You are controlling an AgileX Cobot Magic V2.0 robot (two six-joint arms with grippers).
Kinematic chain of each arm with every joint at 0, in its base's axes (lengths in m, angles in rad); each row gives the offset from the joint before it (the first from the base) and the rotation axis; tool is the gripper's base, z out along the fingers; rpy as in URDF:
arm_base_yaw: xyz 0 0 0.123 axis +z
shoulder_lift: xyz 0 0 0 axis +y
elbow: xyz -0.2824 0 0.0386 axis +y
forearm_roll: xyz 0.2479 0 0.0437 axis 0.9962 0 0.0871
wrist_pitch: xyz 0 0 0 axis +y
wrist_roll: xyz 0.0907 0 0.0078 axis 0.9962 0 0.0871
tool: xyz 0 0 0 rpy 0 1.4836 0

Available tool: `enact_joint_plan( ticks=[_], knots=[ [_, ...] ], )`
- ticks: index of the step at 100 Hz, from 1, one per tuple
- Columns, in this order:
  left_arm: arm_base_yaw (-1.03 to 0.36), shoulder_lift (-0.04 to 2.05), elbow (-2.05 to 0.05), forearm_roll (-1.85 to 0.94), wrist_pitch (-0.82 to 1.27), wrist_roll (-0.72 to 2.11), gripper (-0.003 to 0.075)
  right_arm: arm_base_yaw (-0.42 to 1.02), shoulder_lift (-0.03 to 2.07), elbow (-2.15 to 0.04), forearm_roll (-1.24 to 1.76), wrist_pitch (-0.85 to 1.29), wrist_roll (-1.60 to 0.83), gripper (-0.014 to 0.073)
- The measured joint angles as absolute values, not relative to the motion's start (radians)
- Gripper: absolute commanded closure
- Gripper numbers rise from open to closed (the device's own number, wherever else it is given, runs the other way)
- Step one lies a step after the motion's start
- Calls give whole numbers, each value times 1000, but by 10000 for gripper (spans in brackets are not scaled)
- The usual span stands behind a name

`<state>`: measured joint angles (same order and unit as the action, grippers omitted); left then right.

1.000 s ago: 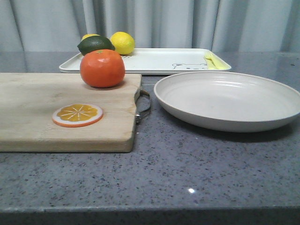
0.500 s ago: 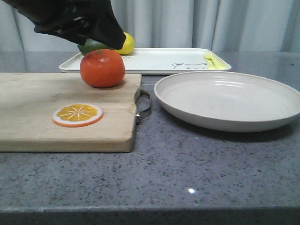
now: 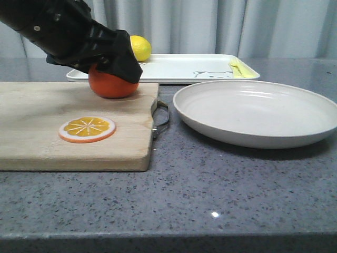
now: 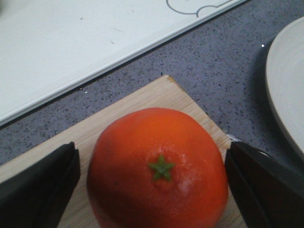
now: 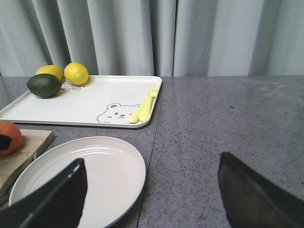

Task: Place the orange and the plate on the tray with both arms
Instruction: 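Lower the left gripper onto the orange and grasp it, then carry the orange with the left gripper onto the white plate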

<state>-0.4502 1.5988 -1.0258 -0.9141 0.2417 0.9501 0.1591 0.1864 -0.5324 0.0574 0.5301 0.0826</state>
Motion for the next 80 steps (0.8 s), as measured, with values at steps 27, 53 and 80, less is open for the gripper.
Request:
enact_joint_plan(
  ticks=[27,53,80],
  knots=[
    [-450,1603,-1026,-915,242,950,288,159,186,-532,57,530,83,20],
    [-450,1603,-1026,-916,242,951,484,159,186,-532,57,530,83,20],
    [-452,1587,-1068,-916,309,951,484,159,186,-532,57,530,83,20]
  ],
)
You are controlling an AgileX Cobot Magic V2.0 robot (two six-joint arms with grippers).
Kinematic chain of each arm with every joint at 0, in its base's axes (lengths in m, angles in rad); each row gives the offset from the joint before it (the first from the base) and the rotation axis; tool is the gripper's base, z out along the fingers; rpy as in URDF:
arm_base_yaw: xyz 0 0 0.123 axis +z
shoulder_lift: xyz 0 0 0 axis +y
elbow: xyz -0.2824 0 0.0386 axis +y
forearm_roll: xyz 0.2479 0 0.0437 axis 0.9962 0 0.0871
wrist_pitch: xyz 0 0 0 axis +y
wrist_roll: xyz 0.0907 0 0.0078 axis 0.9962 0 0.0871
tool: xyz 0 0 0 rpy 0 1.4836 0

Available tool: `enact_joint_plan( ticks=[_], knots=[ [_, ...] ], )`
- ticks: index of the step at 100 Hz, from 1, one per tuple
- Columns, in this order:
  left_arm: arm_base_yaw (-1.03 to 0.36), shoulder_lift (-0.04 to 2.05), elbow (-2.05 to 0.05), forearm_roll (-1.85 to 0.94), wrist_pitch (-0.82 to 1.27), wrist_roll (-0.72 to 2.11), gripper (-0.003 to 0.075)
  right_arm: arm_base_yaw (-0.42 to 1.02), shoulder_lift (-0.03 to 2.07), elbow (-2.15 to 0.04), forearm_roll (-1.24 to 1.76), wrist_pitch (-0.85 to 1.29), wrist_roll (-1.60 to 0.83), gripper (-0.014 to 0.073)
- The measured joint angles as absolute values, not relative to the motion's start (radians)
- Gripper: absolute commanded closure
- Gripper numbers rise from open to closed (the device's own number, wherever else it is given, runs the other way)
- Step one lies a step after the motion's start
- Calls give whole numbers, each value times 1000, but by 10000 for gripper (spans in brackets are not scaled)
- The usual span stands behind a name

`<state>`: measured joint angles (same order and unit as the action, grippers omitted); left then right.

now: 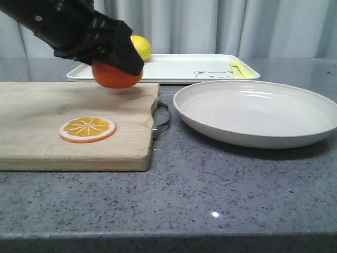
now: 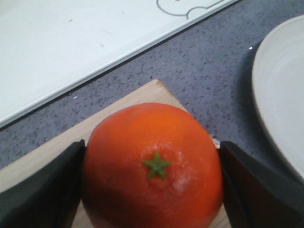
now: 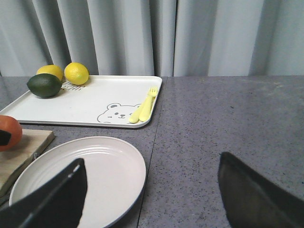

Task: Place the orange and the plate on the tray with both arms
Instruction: 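Carry the orange with the left gripper onto the white plate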

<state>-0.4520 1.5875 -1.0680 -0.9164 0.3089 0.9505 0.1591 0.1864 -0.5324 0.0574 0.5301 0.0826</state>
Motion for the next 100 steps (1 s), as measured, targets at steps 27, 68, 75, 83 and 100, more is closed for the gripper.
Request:
enact_joint_plan(
  ticks=[27,68,75,83,100],
  knots=[
    [-577,1567,-1160,-919,369,979,484,159,186,-532,57,530,83,20],
    [-832,1670,-1207,-925,183,1021,485,159,186,-532,57,532,83,20],
    [-850,1721,-1228,-926,180,1021,485,159,186,-532,57,532,83,20],
    [-859,1775,-1254,-937,180,1021,485,159,186,-532,57,532,83,20],
    [-859,1836,-1285,-955,180,1021,485,159,186,-532,57,535,83,20]
  ],
)
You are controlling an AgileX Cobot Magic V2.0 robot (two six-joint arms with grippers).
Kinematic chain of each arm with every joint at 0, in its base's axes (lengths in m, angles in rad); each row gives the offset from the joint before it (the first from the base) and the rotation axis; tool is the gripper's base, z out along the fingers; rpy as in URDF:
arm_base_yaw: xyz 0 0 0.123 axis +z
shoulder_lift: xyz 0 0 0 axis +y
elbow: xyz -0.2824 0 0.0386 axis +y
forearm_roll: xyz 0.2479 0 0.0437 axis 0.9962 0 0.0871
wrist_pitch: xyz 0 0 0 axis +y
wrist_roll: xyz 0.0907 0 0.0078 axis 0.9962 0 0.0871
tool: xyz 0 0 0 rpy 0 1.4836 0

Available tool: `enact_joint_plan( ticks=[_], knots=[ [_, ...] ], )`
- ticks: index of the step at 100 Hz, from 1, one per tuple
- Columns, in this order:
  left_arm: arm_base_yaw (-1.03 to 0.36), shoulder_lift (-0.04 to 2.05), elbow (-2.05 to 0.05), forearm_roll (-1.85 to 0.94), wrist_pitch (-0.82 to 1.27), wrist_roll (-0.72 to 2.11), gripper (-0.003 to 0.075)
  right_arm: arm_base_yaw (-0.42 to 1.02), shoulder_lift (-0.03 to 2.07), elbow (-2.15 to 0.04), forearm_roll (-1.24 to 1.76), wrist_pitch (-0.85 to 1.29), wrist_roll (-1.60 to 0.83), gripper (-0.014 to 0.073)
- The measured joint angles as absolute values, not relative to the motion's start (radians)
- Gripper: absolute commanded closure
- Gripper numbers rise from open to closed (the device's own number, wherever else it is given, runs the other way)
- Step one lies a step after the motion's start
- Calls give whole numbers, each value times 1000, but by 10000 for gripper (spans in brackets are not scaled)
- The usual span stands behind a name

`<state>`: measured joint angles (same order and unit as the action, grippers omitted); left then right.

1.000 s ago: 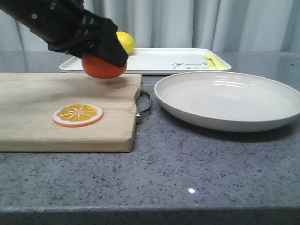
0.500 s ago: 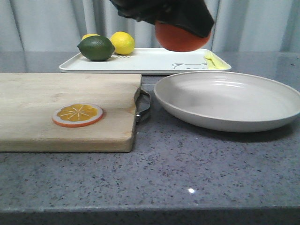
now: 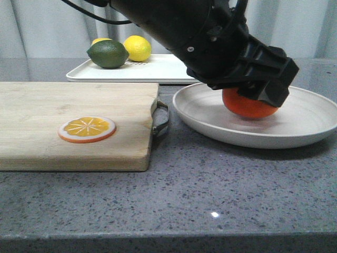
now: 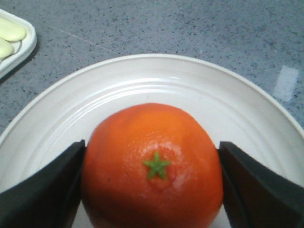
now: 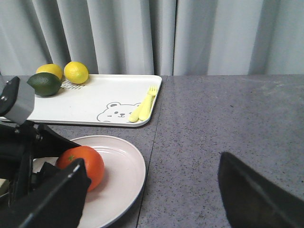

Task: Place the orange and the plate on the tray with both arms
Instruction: 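Carry the orange with the left gripper onto the white plate, then open the left gripper and withdraw it from the orange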

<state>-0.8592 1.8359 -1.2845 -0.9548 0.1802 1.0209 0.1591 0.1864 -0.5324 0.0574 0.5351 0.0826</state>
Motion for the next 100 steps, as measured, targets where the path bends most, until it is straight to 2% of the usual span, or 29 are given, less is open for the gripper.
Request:
enact_joint_plan(
  ticks=[15,22,27,40,47,78,100],
  knots=[
    [-859,1843,-1285,-956,184,1021,483,159,186,-532,57,540,83,20],
    [-859,1843,-1287,-956,184,1021,446,159,186,-532,57,540,83,20],
    [-859,1843,-1287,-956,187,1021,384,159,186,-532,57,540,83,20],
    [-859,1843,-1287,-956,191,1023,125,159,186,-532,57,540,83,20],
    [-859,1843,-1287,-956,191,1023,50,159,186,-532,57,540,83,20],
    [-859,1833,-1287,-956,183,1024,60,159,186,-532,57,540,83,20],
    [-859,1728,-1269,-956,130,1024,60,159,186,-532,57,540,83,20]
  ],
)
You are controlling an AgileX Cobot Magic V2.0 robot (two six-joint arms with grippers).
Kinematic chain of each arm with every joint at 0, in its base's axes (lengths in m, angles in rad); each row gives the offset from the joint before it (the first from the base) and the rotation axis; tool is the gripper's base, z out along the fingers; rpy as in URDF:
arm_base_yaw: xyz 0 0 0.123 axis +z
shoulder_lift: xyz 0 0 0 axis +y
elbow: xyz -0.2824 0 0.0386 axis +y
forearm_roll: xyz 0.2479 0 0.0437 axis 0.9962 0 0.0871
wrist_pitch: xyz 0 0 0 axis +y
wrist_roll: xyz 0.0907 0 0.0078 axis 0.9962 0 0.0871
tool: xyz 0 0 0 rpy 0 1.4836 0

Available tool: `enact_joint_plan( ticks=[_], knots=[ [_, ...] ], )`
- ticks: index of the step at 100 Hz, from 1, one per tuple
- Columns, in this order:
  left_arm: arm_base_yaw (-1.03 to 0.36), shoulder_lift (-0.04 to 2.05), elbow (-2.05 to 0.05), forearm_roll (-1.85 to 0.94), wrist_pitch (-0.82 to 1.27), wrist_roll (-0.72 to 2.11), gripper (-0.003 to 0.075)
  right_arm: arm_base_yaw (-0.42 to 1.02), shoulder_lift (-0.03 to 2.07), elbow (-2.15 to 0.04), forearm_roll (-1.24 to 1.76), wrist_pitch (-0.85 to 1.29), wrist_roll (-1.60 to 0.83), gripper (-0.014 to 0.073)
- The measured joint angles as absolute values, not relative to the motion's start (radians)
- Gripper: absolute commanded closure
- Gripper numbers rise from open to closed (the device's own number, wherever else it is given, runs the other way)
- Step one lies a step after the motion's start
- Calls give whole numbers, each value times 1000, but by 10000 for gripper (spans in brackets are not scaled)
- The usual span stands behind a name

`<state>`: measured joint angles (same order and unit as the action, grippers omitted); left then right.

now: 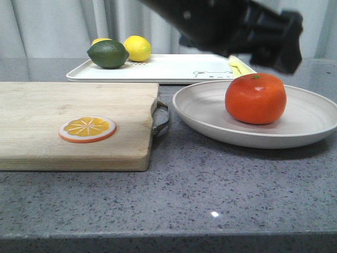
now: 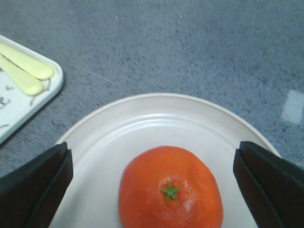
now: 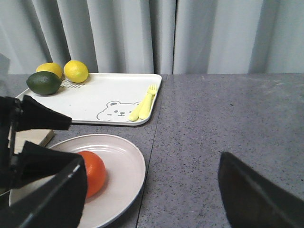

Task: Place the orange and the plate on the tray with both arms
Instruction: 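Open the left gripper and withdraw it from the orange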

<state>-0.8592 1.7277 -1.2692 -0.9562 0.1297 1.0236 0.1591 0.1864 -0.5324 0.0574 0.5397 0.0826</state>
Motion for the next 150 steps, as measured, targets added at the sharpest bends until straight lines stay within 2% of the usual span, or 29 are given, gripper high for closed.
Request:
enact_joint_plan(
  ticks=[25,65,109,123,150],
  knots=[
    [-819,1534,-1121,-956,60,1024,60,159,186,-532,57,540,83,20],
    [-570,1132,-841,-956,31,1024,60,159,186,-532,57,547,83,20],
    [-492,730,-490,-961,0,1024,60,159,186,-532,57,589,83,20],
    [-465,654,-437,-963,-14,1024,60,159,186,-532,59,599,83,20],
    [-457,643,-414,-963,-16,1024,60,159,194,-532,90,576,83,20]
  ],
)
